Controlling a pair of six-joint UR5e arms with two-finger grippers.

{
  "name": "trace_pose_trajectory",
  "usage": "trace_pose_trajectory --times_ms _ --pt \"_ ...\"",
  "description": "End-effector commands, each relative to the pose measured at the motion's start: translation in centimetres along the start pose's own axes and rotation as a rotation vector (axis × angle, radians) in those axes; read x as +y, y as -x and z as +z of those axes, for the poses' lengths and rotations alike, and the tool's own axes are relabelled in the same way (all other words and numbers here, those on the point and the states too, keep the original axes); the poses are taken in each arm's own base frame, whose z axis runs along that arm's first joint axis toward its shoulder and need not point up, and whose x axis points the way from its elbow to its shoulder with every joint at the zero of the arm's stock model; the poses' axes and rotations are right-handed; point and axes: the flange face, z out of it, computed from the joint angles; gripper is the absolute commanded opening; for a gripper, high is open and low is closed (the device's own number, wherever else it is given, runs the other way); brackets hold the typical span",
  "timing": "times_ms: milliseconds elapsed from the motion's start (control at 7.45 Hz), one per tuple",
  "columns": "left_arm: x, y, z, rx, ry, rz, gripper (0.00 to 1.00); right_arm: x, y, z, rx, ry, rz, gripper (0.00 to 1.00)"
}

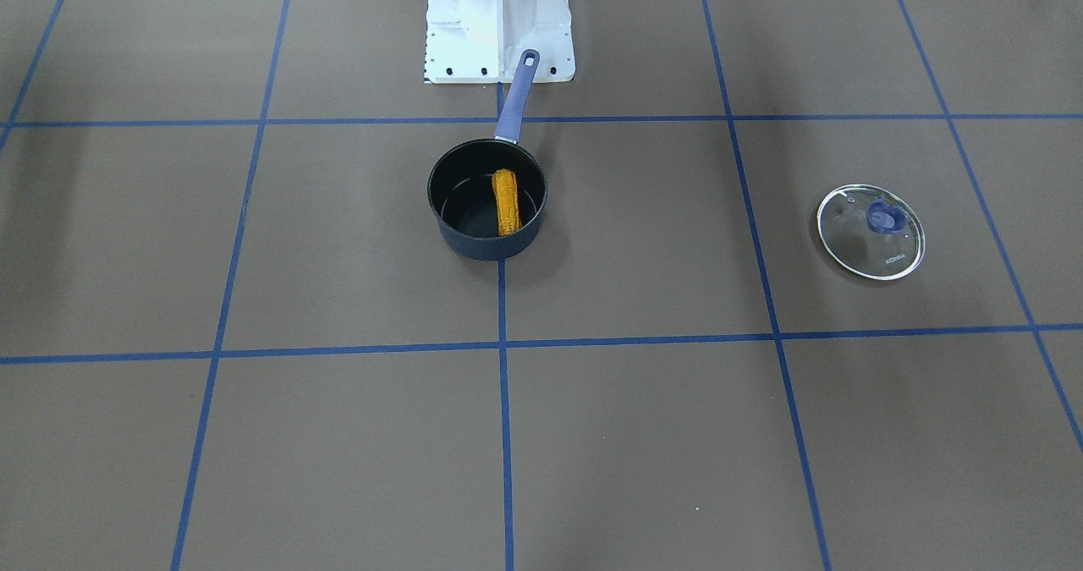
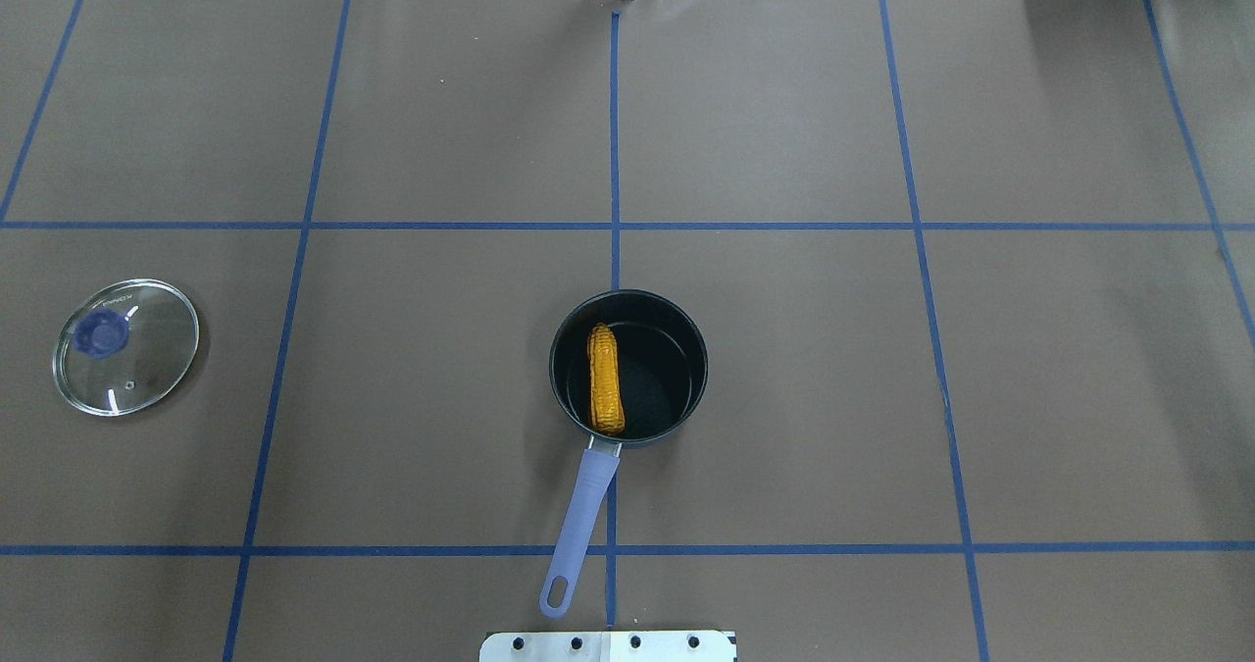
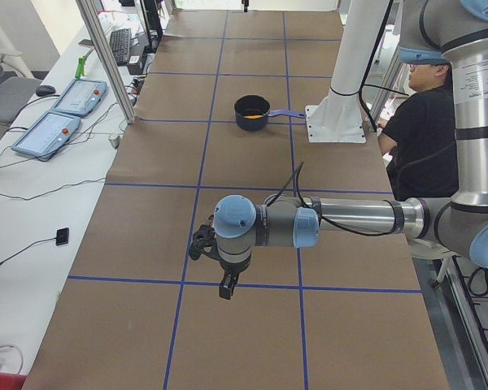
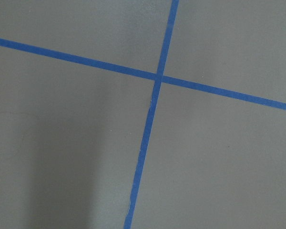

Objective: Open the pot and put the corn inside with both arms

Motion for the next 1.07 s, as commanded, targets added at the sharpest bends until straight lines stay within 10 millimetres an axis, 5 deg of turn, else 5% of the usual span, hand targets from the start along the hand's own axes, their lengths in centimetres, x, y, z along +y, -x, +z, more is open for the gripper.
trace_pose_trajectory --times_ms 0,940 --pt "0.03 -0.02 0.01 0.000 0.000 0.003 0.98 0.07 -0.15 0.21 -0.002 0.004 0.005 1.00" --pt "0.11 0.00 0.05 0.001 0.001 0.002 0.98 0.21 -0.44 0.62 -0.005 0.012 0.010 1.00"
